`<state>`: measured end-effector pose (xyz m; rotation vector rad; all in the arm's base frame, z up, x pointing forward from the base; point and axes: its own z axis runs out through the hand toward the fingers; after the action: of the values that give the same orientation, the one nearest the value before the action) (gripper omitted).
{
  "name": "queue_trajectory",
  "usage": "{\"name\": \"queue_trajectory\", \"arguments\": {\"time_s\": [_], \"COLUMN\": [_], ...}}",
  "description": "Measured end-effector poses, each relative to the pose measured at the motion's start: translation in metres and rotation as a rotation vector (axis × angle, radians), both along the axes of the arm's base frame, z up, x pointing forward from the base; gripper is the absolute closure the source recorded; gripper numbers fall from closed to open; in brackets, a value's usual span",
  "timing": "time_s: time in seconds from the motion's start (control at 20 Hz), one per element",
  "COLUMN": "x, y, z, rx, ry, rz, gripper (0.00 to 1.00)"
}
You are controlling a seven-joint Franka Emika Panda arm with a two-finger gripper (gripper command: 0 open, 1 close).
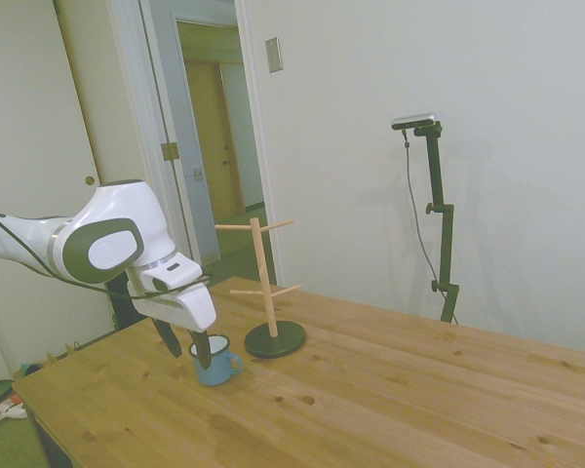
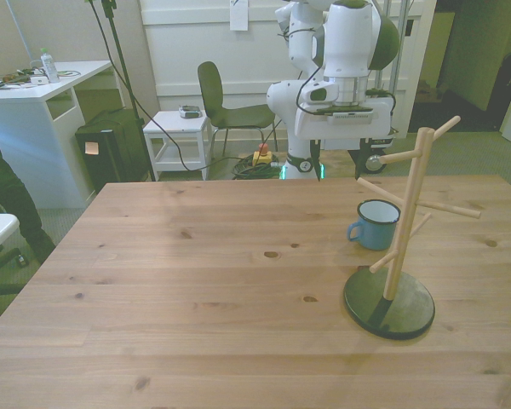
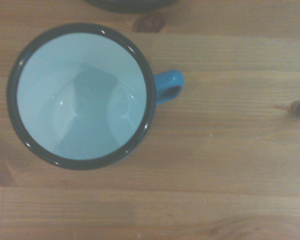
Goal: Hang the mug
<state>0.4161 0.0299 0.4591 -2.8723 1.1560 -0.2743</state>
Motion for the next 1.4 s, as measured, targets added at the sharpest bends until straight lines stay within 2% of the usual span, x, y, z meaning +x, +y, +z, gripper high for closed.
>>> {"name": "queue_trajectory", "arguments": {"time_s": [0.25, 0.4, 0.75, 1.4], "x": [0.015, 0.027, 0.056, 0.079], "y": [0.034, 0.051, 0.072, 0.112], "z": [0.022, 0.021, 0.006, -0.037], "rx": [-0.029, -0.044, -0.031, -0.057], "ry": [-0.017, -0.015, 0.016, 0.033], "rz": [0.051, 0.060, 0.055, 0.069], "gripper": [0.00, 0.00, 0.00, 0.00]}}
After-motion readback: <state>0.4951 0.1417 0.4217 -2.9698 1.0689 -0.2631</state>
